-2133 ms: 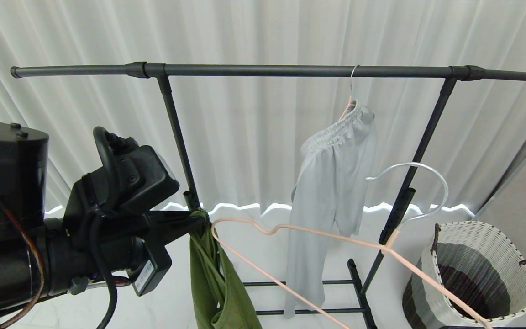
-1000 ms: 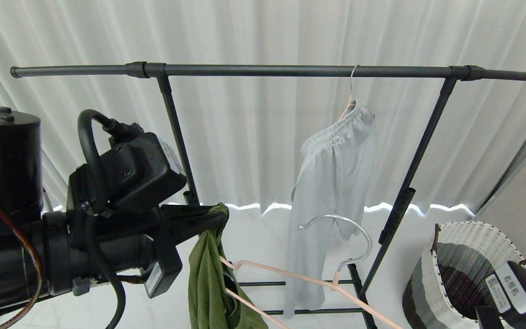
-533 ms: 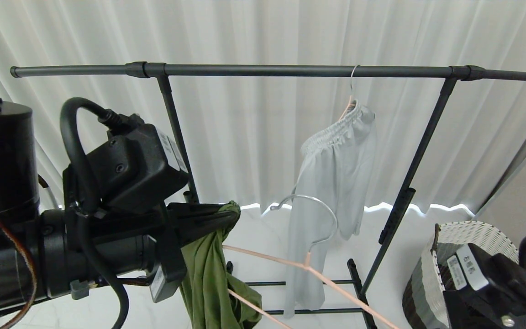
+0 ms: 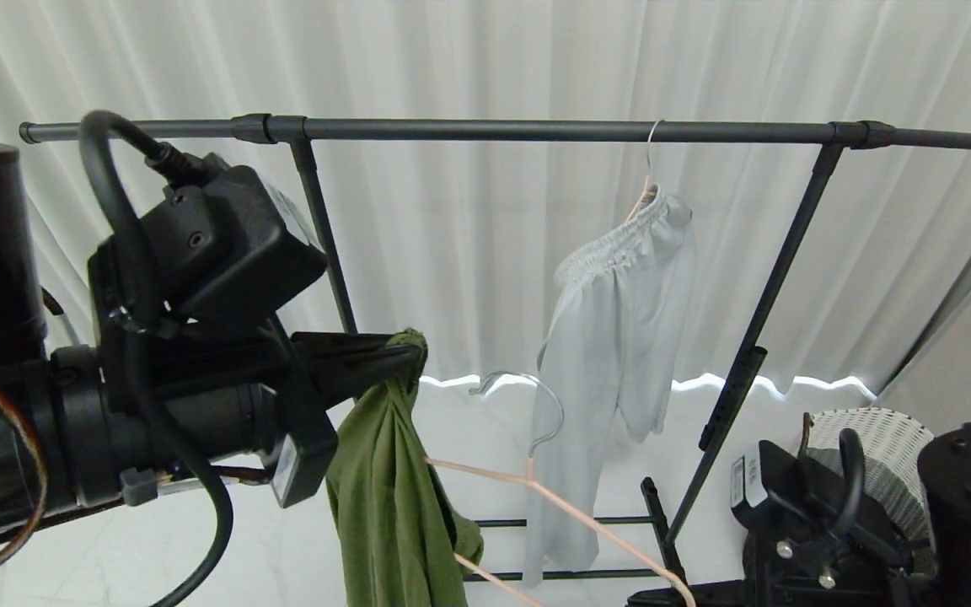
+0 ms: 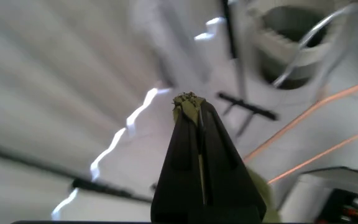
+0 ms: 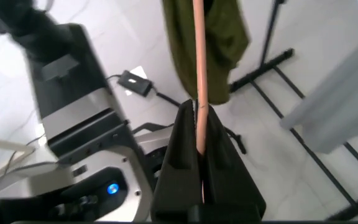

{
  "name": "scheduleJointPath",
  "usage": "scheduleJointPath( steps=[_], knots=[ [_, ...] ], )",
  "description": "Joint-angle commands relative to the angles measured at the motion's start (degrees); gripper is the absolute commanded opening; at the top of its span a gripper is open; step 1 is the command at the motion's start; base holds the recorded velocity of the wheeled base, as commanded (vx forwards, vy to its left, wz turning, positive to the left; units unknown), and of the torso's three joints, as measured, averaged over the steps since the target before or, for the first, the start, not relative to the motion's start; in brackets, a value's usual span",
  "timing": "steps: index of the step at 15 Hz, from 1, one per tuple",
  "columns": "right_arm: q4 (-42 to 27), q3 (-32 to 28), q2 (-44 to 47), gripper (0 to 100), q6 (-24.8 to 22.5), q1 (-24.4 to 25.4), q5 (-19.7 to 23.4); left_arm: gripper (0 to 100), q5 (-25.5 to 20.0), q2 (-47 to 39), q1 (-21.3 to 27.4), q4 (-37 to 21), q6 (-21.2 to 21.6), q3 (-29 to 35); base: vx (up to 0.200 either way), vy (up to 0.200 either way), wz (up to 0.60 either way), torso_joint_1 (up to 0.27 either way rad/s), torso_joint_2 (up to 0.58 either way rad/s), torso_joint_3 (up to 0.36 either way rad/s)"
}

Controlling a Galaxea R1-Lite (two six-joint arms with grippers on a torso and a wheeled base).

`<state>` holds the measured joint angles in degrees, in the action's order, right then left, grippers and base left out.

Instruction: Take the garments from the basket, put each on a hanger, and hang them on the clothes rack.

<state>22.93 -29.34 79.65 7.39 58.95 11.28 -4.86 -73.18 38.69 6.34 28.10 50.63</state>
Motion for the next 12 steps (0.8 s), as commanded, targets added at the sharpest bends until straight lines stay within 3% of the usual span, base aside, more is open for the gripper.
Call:
scheduleJointPath(
  steps=[1, 3, 8, 12],
  knots=[
    [-0.2, 0.1, -0.9, 0, -0.2, -3.8, -0.5, 0, 2.7, 0.7, -2.7, -0.1, 1.1, -0.7, 0.000, 0.000, 0.00, 0.000, 0.00, 0.000],
    [-0.5, 0.2, -3.5, 0, -0.2, -6.1, -0.4, 0, 5.3, 0.6, -5.5, -0.3, 2.2, -2.7, 0.000, 0.000, 0.00, 0.000, 0.00, 0.000],
    [-10.2, 1.9, -15.5, 0, -0.1, -6.0, 1.1, 0, 4.1, -3.8, -6.2, -0.1, 1.7, -5.8, 0.000, 0.000, 0.00, 0.000, 0.00, 0.000],
    [-12.8, 4.6, -20.6, 0, -0.1, -6.0, 4.1, 0, -6.3, -7.4, -6.3, 0.0, 2.2, -4.7, 0.000, 0.000, 0.00, 0.000, 0.00, 0.000]
  ],
)
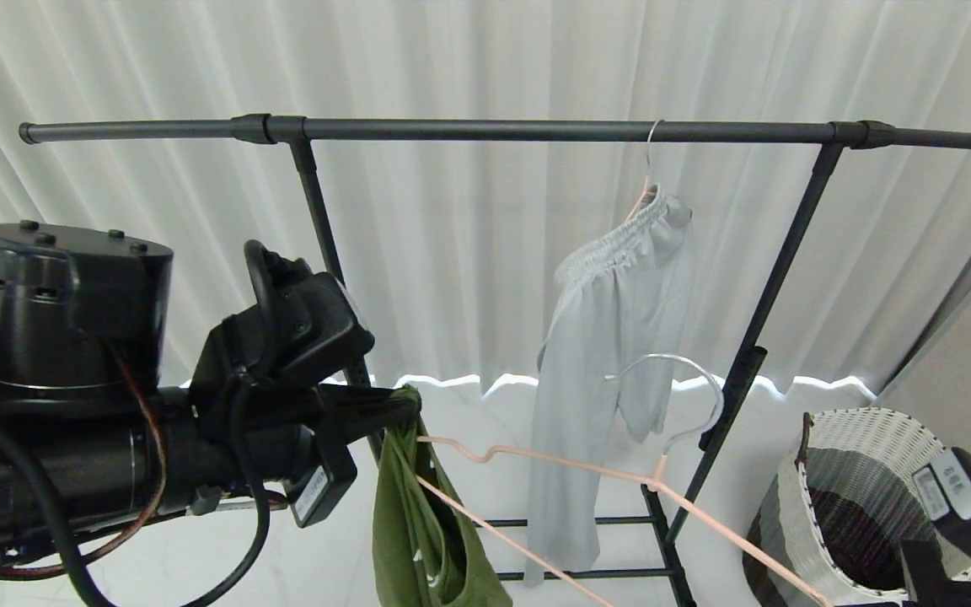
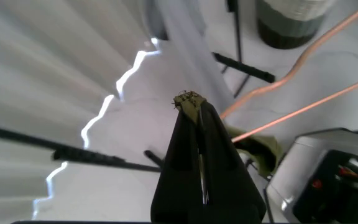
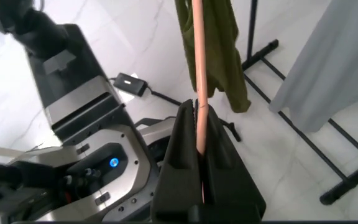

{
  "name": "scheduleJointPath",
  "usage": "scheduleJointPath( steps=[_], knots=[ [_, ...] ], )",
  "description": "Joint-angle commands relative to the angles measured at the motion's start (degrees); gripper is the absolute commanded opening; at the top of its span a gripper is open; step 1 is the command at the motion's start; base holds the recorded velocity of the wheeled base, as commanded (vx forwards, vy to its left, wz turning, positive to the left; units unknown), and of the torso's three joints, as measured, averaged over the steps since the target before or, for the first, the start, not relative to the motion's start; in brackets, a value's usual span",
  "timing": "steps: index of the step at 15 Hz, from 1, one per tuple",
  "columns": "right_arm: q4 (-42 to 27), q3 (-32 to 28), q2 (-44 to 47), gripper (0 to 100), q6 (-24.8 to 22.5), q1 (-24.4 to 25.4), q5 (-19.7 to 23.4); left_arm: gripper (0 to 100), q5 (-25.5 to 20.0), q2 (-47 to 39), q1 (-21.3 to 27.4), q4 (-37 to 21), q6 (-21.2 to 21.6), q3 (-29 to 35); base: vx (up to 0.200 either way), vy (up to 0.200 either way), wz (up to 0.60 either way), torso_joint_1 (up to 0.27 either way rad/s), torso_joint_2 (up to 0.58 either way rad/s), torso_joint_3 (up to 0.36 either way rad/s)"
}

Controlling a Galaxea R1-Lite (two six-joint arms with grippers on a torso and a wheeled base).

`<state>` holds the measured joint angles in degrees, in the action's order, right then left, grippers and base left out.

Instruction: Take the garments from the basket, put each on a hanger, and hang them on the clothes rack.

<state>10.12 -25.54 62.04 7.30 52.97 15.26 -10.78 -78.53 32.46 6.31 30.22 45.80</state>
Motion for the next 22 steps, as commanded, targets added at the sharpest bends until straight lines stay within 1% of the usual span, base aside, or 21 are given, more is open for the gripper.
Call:
scheduleJointPath(
  steps=[1, 3, 5, 7, 9, 15, 22],
  knots=[
    [0.0, 0.8, -3.1, 0, 0.0, 0.0, 0.2, 0, -0.5, -2.7, 0.1, 0.0, 0.3, 0.2, 0.000, 0.000, 0.00, 0.000, 0.00, 0.000],
    [0.0, 0.9, -3.0, 0, 0.0, 0.0, 0.6, 0, -0.6, -2.9, 0.2, 0.0, 2.0, 0.1, 0.000, 0.000, 0.00, 0.000, 0.00, 0.000],
    [0.0, 0.9, -2.9, 0, 0.0, 0.0, 2.4, 0, -0.9, -2.9, 0.3, 0.0, 2.4, 0.0, 0.000, 0.000, 0.00, 0.000, 0.00, 0.000],
    [-0.1, 1.7, -3.2, 0, -0.3, 0.9, 4.4, 0, -1.9, -3.2, -0.1, 0.0, 4.9, 0.0, 0.000, 0.000, 0.00, 0.000, 0.00, 0.000],
    [-0.4, 3.5, -3.9, 0, -1.5, 1.4, 4.2, 0, -3.0, -3.5, -1.6, 0.0, 6.3, 0.0, 0.000, 0.000, 0.00, 0.000, 0.00, 0.000],
    [-0.4, 3.9, -6.1, 0, -1.3, 1.2, 4.1, 0, -2.8, -3.6, -2.3, 0.0, 6.5, -0.4, 0.000, 0.000, 0.00, 0.000, 0.00, 0.000],
    [-0.4, 3.7, -5.5, 0, -1.3, 1.2, 4.0, 0, -2.8, -3.1, -2.4, 0.0, 6.6, -0.3, 0.000, 0.000, 0.00, 0.000, 0.00, 0.000]
  ],
)
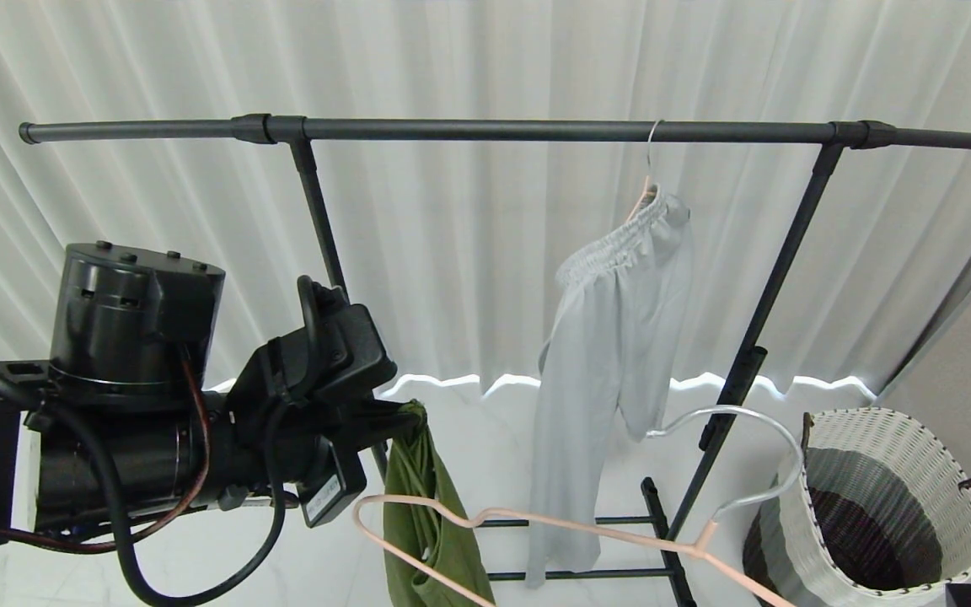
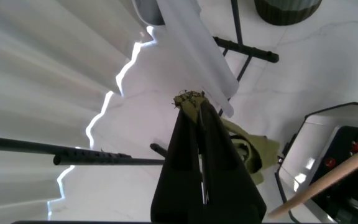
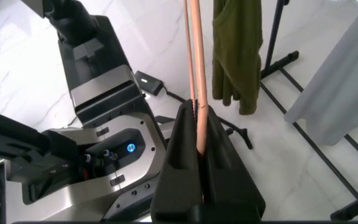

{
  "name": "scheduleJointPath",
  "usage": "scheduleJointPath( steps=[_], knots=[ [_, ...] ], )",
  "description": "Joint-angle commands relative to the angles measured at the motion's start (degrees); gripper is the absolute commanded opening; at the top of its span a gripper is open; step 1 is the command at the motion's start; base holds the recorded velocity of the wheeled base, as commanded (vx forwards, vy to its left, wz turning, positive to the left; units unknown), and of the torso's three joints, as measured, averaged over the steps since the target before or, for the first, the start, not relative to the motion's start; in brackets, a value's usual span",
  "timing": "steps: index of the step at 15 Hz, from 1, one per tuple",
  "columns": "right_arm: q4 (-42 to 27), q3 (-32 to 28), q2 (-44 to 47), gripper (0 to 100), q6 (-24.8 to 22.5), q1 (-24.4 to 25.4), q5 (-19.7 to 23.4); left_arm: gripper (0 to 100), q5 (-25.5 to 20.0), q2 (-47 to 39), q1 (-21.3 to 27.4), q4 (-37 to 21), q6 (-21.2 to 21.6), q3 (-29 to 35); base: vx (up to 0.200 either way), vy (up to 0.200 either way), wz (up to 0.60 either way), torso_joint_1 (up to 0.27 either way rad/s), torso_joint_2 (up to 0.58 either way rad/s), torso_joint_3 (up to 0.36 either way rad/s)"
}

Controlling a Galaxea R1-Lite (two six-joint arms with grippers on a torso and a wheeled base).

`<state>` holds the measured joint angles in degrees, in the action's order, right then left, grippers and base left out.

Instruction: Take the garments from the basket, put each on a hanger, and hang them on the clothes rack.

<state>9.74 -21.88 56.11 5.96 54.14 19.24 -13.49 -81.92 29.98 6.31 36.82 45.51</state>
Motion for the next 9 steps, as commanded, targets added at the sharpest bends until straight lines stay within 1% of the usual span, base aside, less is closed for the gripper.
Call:
scheduleJointPath(
  steps=[1, 4, 9],
  knots=[
    [0.1, 0.2, 0.7, 0, 0.0, -0.9, -0.4, 0, 0.0, 0.5, 0.1, 0.0, 0.0, -0.1, 0.000, 0.000, 0.00, 0.000, 0.00, 0.000],
    [0.1, 0.2, 0.5, 0, -0.2, -3.7, -0.4, 0, 0.0, 0.6, 0.0, 0.0, 0.2, -0.2, 0.000, 0.000, 0.00, 0.000, 0.00, 0.000],
    [0.4, -0.2, 0.8, 0, -0.8, -5.4, -0.5, 0, 0.0, 0.6, 0.0, 0.0, 0.9, -0.2, 0.000, 0.000, 0.00, 0.000, 0.00, 0.000]
  ],
)
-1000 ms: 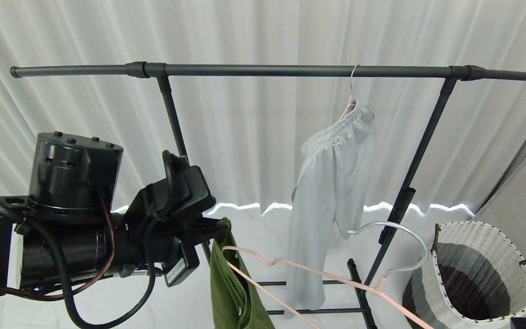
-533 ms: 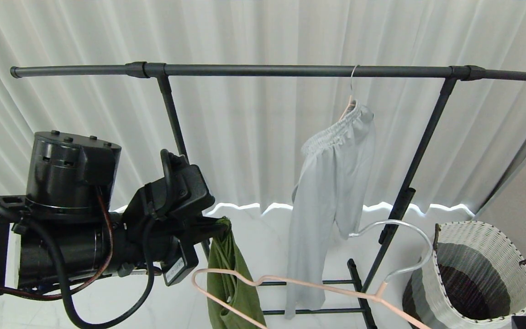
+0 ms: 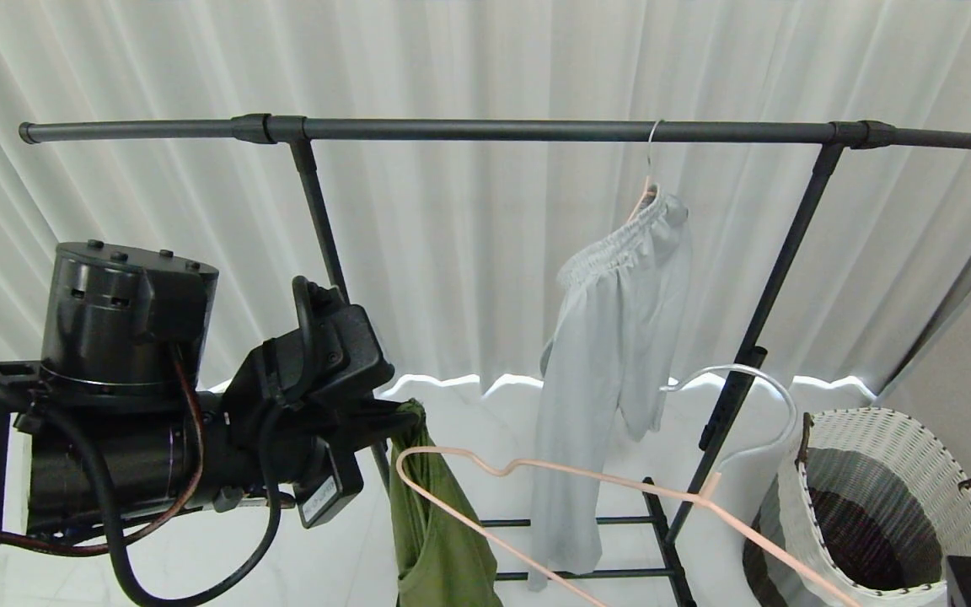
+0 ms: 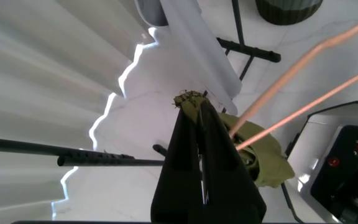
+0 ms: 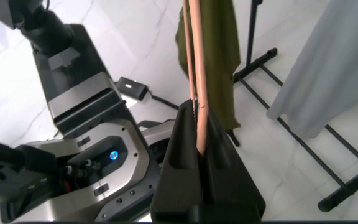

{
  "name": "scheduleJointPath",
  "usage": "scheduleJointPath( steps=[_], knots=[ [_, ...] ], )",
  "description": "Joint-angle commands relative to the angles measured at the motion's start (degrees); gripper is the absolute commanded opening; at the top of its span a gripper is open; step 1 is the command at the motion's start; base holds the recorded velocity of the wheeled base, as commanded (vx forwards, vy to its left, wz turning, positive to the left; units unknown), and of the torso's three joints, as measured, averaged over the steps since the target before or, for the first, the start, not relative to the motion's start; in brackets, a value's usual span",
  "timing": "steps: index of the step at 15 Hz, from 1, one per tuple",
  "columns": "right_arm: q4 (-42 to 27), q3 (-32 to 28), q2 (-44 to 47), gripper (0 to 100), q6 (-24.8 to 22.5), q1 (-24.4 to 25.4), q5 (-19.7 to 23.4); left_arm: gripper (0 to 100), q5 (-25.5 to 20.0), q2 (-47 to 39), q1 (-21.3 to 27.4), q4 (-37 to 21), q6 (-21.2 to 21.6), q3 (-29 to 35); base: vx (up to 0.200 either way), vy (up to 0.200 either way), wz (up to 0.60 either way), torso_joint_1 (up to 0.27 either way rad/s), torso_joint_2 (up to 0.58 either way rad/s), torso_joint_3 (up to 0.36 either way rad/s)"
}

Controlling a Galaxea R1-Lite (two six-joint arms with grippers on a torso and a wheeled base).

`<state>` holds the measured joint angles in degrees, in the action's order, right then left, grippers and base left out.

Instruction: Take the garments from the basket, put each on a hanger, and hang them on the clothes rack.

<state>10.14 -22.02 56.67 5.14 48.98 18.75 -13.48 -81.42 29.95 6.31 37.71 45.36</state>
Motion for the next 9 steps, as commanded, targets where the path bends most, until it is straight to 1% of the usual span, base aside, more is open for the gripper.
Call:
scheduleJointPath(
  steps=[1, 3, 9],
  knots=[
    [0.1, 0.0, 0.2, 0, 0.0, -0.6, 0.0, 0, 0.0, 0.1, 0.0, 0.0, 0.0, 0.0, 0.000, 0.000, 0.00, 0.000, 0.00, 0.000],
    [0.1, -0.6, 0.2, 0, 0.0, -1.6, 0.1, 0, -0.1, 0.0, 0.0, 0.0, 0.0, -0.1, 0.000, 0.000, 0.00, 0.000, 0.00, 0.000],
    [0.0, -1.1, 0.1, 0, 0.0, -2.2, 0.1, 0, 0.0, -0.1, -0.1, 0.0, 0.1, 0.0, 0.000, 0.000, 0.00, 0.000, 0.00, 0.000]
  ],
)
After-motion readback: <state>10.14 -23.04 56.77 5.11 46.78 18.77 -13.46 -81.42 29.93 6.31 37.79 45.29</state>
